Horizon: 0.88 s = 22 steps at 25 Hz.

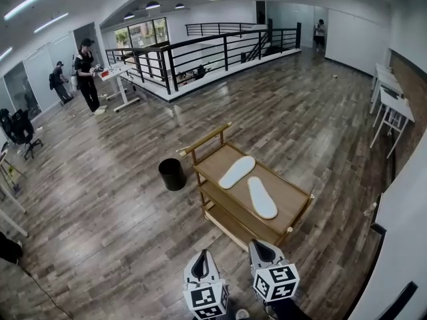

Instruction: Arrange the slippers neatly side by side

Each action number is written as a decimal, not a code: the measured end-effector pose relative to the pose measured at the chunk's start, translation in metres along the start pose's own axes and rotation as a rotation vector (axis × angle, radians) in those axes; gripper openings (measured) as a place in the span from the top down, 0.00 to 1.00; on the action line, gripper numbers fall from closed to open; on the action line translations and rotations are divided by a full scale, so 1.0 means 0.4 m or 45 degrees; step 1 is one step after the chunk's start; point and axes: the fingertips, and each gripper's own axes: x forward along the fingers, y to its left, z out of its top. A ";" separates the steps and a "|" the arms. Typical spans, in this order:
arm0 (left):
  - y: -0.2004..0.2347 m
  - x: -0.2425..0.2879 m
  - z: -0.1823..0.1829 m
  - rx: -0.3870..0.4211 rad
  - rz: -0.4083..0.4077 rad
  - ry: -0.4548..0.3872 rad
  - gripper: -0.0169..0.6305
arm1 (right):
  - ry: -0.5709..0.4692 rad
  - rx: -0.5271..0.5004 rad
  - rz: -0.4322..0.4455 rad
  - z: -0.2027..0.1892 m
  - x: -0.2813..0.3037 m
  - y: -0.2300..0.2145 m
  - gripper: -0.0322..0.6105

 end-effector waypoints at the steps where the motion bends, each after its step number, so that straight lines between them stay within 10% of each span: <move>1: 0.006 0.021 0.007 0.003 -0.006 -0.005 0.99 | -0.003 -0.004 -0.001 0.007 0.020 -0.003 0.95; 22: 0.293 0.453 0.103 -0.081 -0.111 -0.020 0.99 | 0.003 -0.036 -0.148 0.121 0.503 0.029 0.95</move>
